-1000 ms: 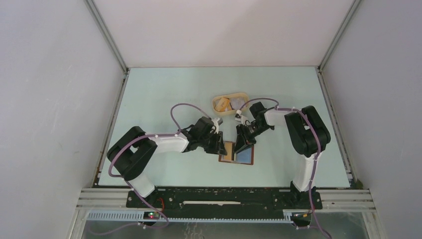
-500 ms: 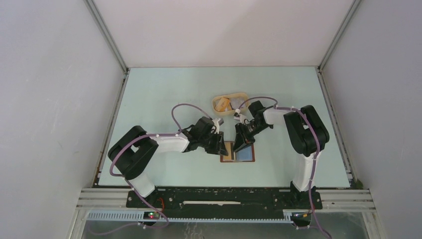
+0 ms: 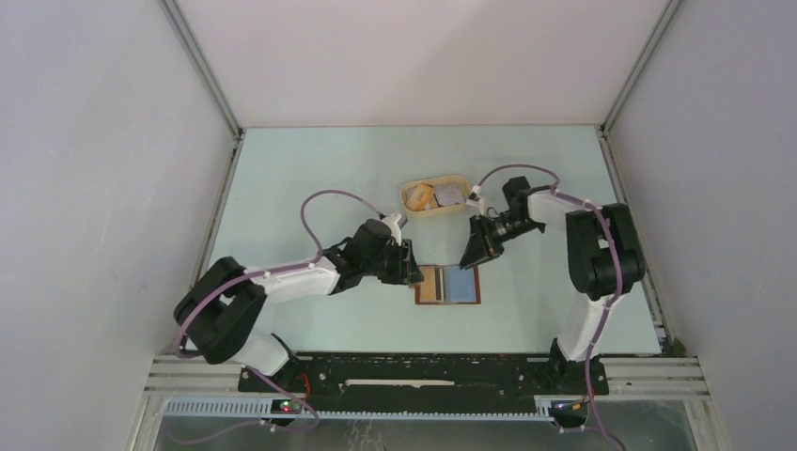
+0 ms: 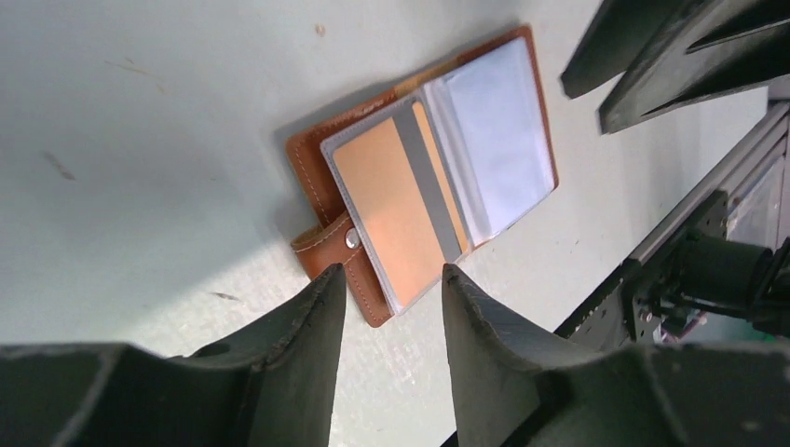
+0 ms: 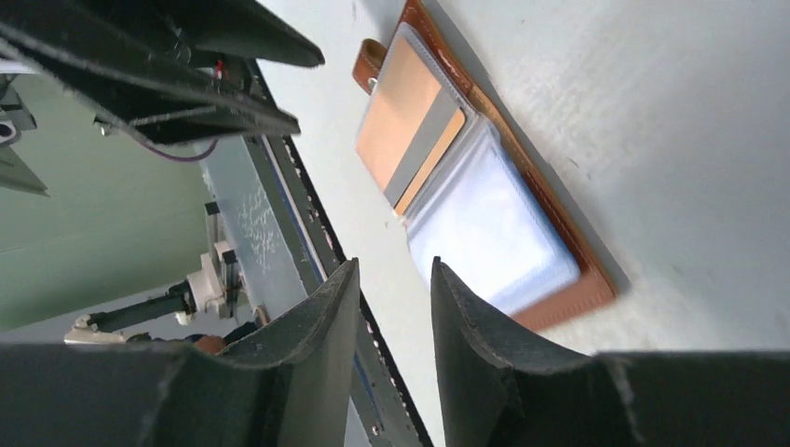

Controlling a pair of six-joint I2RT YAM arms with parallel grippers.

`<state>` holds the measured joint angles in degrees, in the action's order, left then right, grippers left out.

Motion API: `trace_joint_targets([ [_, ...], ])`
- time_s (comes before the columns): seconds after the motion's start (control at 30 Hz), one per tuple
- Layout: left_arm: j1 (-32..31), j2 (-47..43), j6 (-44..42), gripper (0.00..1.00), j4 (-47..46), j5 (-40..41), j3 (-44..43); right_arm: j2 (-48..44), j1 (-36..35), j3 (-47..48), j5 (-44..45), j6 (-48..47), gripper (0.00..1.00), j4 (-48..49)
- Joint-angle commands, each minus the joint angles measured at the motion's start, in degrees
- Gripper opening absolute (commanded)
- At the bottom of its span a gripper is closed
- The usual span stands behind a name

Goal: Put the credit cards into the card holder
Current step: Insert the credit card into the card holder, then pick up the credit card from the storage box.

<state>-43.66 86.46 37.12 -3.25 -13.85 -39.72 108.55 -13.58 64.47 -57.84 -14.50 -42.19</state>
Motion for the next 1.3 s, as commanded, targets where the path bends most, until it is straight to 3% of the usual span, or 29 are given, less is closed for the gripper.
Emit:
trace_joint_targets([
  [0.0,0.8,-7.1,-0.3,0.48,-2.5,6.8,1.6,-6.6,4.8,1.9,-5.8,-11.0,0.43,-7.0],
  [0.2,1.4,-14.9,-3.1,0.49,-3.7,11.6,3.0,-10.7,10.1,5.1,-5.7,-14.3,0.43,-10.6],
  [0.4,1.4,-27.9,-7.3,0.52,-4.3,21.3,5.3,-11.7,11.3,18.0,-1.6,-15.2,0.44,-14.1],
  [0.6,1.9,-37.4,-9.5,0.64,-4.2,28.7,6.9,-6.9,10.6,35.7,0.7,-10.9,0.44,-12.7],
  [0.73,2.5,-40.9,-7.1,0.83,-6.3,34.3,9.9,-0.5,9.0,46.5,1.1,-7.7,0.45,-13.2],
  [0.83,3.0,-41.2,-4.9,0.9,-9.7,34.6,12.4,2.5,6.8,49.7,2.5,-5.1,0.46,-10.2],
  [1.03,3.5,-37.2,-2.0,0.91,-13.4,34.9,13.4,9.7,4.0,51.5,3.5,8.4,0.53,1.5],
  [1.27,3.9,-32.0,-0.5,0.91,-11.2,35.0,10.8,21.6,1.4,58.8,7.1,13.7,0.56,1.2],
])
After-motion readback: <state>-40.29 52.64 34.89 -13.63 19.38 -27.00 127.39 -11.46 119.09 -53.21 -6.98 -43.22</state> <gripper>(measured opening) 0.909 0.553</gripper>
